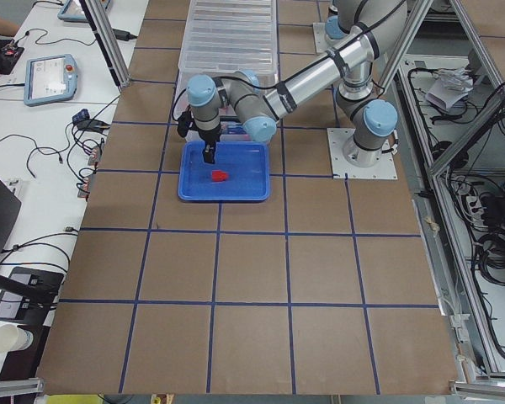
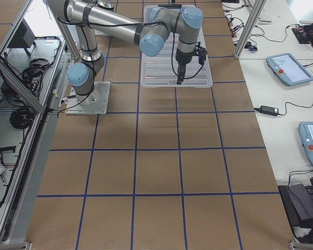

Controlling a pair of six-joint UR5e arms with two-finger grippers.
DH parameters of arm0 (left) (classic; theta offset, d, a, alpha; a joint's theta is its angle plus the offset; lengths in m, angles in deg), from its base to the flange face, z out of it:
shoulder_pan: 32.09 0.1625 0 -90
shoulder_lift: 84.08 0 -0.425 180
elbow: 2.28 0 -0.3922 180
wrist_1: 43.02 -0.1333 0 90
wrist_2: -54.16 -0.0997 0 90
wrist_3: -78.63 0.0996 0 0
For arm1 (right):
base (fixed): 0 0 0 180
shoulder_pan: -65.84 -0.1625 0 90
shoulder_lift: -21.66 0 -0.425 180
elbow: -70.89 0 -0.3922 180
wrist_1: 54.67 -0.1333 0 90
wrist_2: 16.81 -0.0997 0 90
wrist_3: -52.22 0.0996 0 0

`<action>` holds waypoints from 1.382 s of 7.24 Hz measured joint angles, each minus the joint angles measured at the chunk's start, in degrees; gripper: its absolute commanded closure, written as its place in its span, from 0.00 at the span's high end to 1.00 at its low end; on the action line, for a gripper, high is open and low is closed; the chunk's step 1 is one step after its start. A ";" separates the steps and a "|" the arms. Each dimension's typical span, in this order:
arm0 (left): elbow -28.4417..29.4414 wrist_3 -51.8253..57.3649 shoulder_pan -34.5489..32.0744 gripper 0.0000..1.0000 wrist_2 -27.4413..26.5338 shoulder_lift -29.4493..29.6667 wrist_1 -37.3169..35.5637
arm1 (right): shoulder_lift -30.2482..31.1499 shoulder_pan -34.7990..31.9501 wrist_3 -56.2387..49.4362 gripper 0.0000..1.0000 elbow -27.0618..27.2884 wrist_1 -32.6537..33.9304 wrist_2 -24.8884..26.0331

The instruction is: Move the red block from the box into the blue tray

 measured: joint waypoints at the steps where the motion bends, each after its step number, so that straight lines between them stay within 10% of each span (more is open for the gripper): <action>1: 3.80 -2.76 -2.33 1.00 -1.25 -2.01 6.06 | -0.83 0.78 -0.06 1.00 0.10 0.67 1.43; 5: 12.31 -15.63 -16.83 1.00 -2.14 -8.78 23.64 | -2.95 2.06 -0.12 1.00 1.26 1.08 2.53; 10: 11.40 -19.25 -23.91 1.00 -2.82 -13.05 20.52 | -3.38 2.06 -0.12 1.00 3.75 1.45 3.46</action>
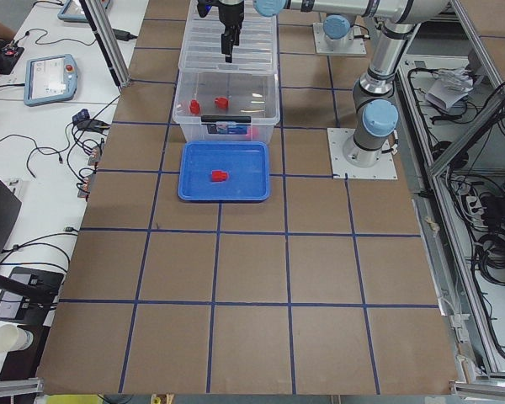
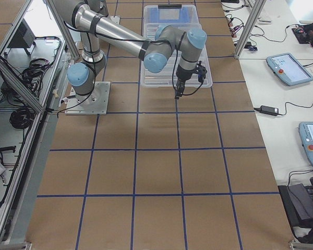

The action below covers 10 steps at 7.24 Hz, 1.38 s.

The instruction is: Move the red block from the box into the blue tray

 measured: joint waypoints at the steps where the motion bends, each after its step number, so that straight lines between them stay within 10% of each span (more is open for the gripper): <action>1: -0.67 0.22 0.47 1.00 0.02 -0.02 -1.74 | 0.00 0.00 0.00 1.00 0.70 0.31 0.09; 10: -3.04 0.47 0.88 1.00 -0.09 -2.24 -4.71 | 0.47 -4.78 5.18 1.00 2.38 1.66 -0.89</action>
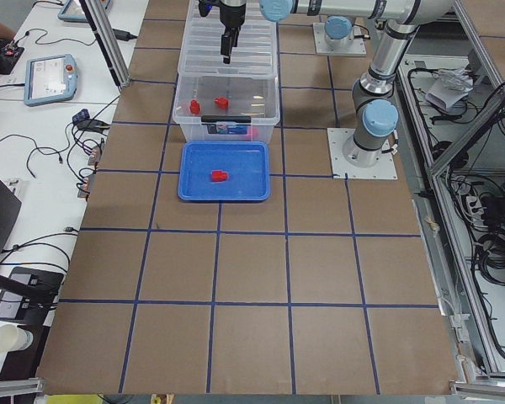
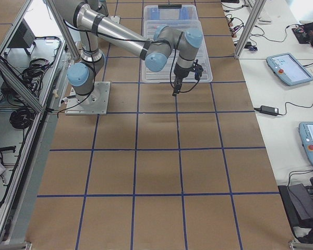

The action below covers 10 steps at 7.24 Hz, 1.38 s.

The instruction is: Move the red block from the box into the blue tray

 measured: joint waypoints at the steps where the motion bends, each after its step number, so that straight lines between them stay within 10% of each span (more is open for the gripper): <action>1: -0.22 -0.03 0.00 1.00 0.02 0.01 0.00 | -0.06 -2.20 2.24 1.00 0.08 -0.10 -0.01; 10: -0.60 0.00 -0.01 1.00 -0.06 -0.76 0.40 | -0.02 -15.84 15.22 1.00 0.11 0.31 -1.75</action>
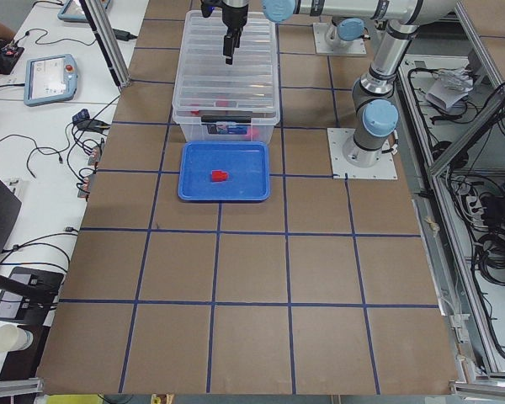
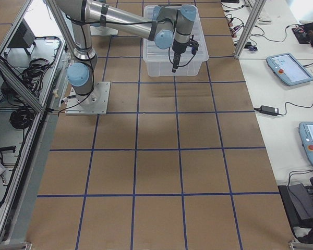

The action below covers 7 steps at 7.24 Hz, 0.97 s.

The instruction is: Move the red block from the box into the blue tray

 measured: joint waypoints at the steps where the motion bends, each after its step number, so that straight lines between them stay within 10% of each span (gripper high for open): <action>1: 0.13 -0.05 0.00 1.00 -0.04 -0.41 1.05 | 0.03 -0.08 0.03 1.00 0.00 -0.01 -0.09; 7: 0.26 -1.99 0.19 1.00 0.07 -1.17 2.45 | 4.77 0.72 -0.77 1.00 -4.88 -0.81 -1.15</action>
